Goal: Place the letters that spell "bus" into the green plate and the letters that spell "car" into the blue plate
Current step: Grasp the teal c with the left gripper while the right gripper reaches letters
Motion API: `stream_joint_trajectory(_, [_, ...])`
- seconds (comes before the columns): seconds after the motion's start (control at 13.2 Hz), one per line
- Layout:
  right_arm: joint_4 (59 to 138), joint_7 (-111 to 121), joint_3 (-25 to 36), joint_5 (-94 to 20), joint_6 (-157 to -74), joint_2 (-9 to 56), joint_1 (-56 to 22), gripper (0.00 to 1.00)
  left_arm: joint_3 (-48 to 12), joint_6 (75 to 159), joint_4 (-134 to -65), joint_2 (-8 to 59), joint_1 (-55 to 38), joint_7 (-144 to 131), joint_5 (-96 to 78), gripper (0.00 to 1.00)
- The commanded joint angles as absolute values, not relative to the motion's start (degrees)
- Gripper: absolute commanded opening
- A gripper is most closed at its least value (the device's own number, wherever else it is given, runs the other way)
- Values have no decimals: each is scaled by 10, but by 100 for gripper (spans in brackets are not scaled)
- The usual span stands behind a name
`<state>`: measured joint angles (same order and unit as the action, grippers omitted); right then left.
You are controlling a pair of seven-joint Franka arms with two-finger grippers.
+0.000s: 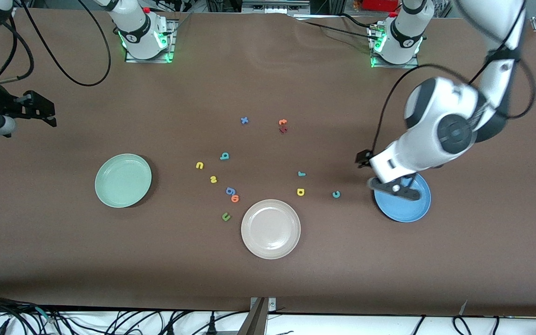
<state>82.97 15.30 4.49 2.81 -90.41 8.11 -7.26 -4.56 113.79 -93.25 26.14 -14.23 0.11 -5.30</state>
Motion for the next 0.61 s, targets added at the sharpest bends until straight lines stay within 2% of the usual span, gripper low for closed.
stream_joint_trajectory(0.0, [858,142,40,23,-944,99,-70,100,-40,1212,-901,329,-156,5,-58,100])
stream_joint_trajectory(0.23, [861,148,26,25,-968,127,-71,100,-40,1303,-905,390,-167,5,-59,99])
stream_joint_trajectory(0.38, [865,142,23,29,-972,130,-72,100,-39,1359,-909,427,-189,4,-58,88])
stream_joint_trajectory(0.53, [869,148,25,23,-985,137,-71,100,-38,1394,-912,453,-191,-2,-57,83])
